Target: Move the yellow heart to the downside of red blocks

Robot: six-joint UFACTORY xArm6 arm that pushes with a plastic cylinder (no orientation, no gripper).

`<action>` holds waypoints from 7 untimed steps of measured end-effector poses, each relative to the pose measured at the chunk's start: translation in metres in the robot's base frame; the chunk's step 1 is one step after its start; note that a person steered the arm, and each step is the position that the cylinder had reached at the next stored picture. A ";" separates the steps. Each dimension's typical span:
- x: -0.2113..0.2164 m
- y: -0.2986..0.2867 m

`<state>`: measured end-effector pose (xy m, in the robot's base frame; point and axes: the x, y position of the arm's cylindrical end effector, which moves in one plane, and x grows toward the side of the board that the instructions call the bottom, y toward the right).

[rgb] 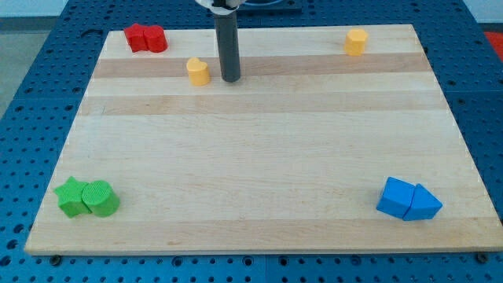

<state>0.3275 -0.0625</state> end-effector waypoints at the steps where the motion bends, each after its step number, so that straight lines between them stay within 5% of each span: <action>1: 0.000 -0.027; 7: -0.059 -0.125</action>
<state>0.2682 -0.1872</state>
